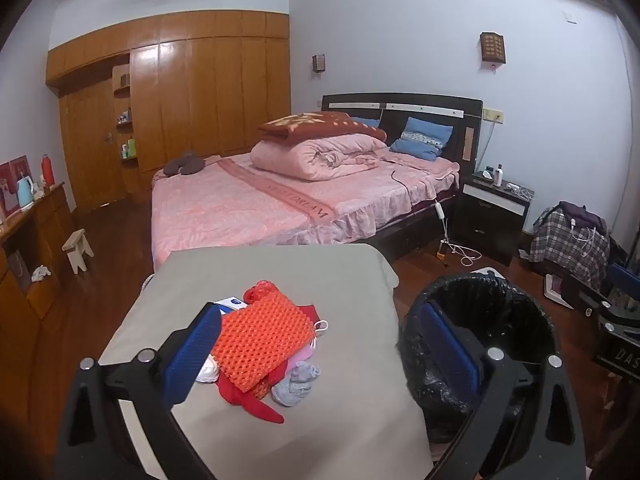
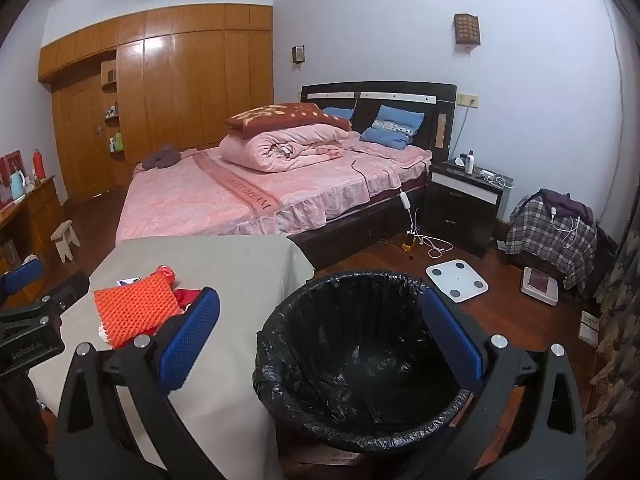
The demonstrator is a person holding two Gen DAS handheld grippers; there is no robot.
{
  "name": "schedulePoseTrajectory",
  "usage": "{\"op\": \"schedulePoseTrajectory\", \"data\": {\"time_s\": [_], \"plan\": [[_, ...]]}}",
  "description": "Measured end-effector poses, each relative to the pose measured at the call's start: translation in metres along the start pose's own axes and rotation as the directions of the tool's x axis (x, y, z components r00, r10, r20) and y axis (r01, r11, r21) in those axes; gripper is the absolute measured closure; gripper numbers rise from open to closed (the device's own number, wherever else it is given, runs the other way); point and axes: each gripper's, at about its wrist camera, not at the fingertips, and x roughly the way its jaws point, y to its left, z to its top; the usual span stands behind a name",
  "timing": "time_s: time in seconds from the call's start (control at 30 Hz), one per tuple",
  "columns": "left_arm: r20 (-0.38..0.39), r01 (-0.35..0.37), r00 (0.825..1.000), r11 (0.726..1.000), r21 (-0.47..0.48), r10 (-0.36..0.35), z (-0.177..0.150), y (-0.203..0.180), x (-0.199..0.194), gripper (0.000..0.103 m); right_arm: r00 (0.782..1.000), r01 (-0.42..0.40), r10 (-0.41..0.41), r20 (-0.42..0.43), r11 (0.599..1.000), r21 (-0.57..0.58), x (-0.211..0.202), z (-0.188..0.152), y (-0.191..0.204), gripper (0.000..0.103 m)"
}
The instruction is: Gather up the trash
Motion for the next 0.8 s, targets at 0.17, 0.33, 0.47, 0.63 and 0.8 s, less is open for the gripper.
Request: {"op": "schedulePoseTrajectory", "data": {"time_s": [0.17, 0.33, 0.47, 0.63, 0.8], "plan": [[0.005, 0.0, 1.0, 1.0, 0.005, 0.0, -0.0006, -0.0009, -0.0003, 0.006, 1.0, 0.0, 0.0, -0.003, 1.0, -0.004, 0.0003, -0.0002, -0.0001, 0.005], [0.004, -0.004, 1.0, 1.0, 0.005, 0.004, -0.0008, 0.0034, 0.0014, 0.006, 1.0, -0.001, 0.001, -0.005, 1.0, 0.0, 0.0012, -0.0007, -0.0008, 0.005], [0.003, -0.004, 1.0, 1.0, 0.004, 0.004, -0.0007, 0.0034, 0.0012, 0.006, 1.0, -0.001, 0.001, -0.005, 1.0, 0.001, 0.0004, -0.0007, -0.0003, 0.005], [0.003, -0.004, 1.0, 1.0, 0.004, 0.004, -0.0006, 0.0033, 0.0013, 0.006, 1.0, 0.001, -0.001, -0.006, 1.0, 0.0, 0.0, -0.0009, 0.0008, 0.005], [0.003, -0.004, 1.0, 1.0, 0.004, 0.004, -0.0007, 0.0032, 0.0013, 0.006, 1.0, -0.001, 0.001, -0.008, 1.0, 0.0, -0.0008, -0.0011, 0.0, 0.005]]}}
